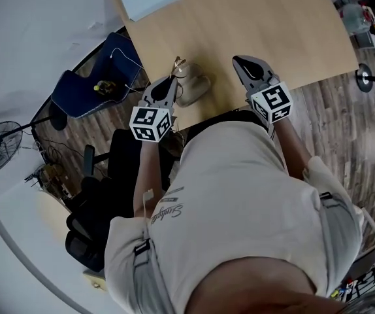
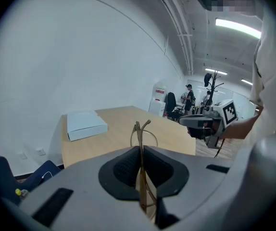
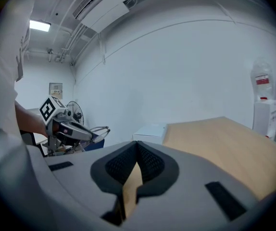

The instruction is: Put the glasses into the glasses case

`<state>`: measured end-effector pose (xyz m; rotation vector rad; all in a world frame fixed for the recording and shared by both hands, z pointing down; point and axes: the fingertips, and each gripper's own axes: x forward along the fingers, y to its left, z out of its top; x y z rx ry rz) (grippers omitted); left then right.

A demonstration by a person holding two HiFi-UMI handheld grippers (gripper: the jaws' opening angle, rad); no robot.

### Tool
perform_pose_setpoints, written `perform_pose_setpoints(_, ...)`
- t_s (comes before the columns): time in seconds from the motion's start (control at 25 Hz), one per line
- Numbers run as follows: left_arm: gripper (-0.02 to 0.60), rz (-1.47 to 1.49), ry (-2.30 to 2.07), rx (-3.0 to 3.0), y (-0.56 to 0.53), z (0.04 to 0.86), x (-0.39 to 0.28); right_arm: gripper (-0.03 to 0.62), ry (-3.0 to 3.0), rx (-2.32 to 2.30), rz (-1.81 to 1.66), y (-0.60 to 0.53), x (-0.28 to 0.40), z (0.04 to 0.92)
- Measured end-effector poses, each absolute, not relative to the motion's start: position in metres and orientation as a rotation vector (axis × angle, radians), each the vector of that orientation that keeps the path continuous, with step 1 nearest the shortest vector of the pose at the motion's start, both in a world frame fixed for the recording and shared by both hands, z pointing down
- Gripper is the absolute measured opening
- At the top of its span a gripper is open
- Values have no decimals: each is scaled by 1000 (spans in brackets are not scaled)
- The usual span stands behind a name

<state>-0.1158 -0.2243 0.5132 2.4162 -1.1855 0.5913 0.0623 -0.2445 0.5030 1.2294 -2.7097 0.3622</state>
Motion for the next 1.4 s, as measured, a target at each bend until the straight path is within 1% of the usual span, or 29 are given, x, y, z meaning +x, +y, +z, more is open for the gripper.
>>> perform_pose_setpoints(0.32, 25, 715, -973, 2420, -239, 556, -111, -6, -2654, 1218, 408, -240, 55, 513)
perform_pose_setpoints(0.72, 26, 860, -744, 2348, -218, 622, -104, -6, -2607, 1220, 479, -234, 51, 535)
perform_pose_setpoints(1.04, 26, 1007, -637, 2294, -201, 672, -110, -6, -2595, 1190, 488, -233, 43, 541)
perform_pose_setpoints(1.24, 26, 1099, -539, 2310, -189, 687, -103, -6, -2598, 1178, 485, -234, 44, 540)
perform_pose_setpoints(1.4, 26, 1114, -466, 2314, -183, 692, -97, -6, -2595, 1161, 498, -235, 41, 542)
